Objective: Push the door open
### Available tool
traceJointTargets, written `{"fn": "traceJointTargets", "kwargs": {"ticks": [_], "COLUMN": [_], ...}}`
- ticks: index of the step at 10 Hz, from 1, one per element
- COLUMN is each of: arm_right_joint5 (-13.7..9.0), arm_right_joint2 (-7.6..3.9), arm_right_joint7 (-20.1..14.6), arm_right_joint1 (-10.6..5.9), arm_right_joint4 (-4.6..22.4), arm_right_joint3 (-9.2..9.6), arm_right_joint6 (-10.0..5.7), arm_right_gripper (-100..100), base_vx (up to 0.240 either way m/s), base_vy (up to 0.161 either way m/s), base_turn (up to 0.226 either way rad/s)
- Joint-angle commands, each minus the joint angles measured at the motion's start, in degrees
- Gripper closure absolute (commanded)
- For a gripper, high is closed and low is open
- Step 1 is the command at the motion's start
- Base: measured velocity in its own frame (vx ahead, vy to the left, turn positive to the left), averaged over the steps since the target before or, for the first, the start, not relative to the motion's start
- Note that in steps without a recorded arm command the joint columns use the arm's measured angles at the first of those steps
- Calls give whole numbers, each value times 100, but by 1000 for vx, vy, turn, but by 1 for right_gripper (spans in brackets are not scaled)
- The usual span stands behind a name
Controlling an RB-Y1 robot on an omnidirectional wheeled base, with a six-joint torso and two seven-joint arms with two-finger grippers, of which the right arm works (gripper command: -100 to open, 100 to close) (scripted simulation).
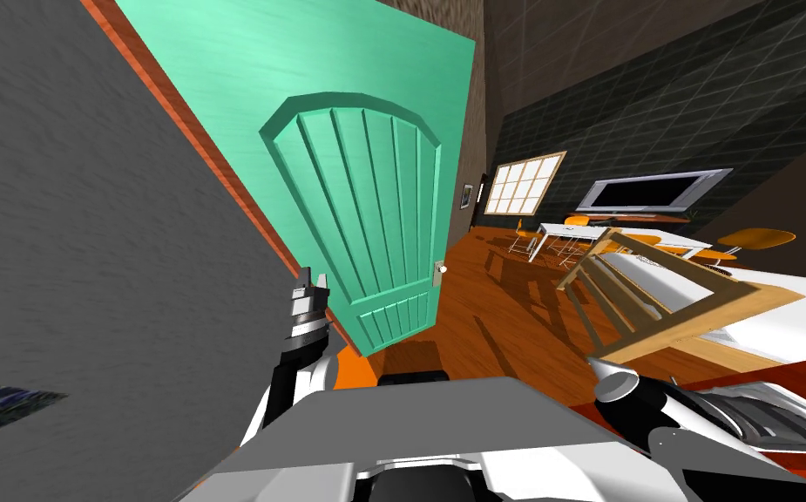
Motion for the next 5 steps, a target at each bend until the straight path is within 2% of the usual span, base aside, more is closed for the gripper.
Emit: {"fn": "traceJointTargets", "kwargs": {"ticks": [1, 2, 3, 4, 5], "arm_right_joint5": [-75, -116, -91, -165, -183], "arm_right_joint2": [-55, -64, -57, -74, -78], "arm_right_joint7": [167, 242, 156, 258, 278], "arm_right_joint1": [-37, -48, -21, 7, 12], "arm_right_joint4": [47, 79, 160, 154, 155], "arm_right_joint3": [-166, -251, -197, -327, -357], "arm_right_joint6": [-65, -102, -96, -177, -197], "arm_right_gripper": [100, 100, 100, 100, 100], "base_vx": [33, 24, -1, 14, 15], "base_vy": [-96, -133, -59, -113, -150], "base_turn": [59, 102, -2, -26, 2]}}
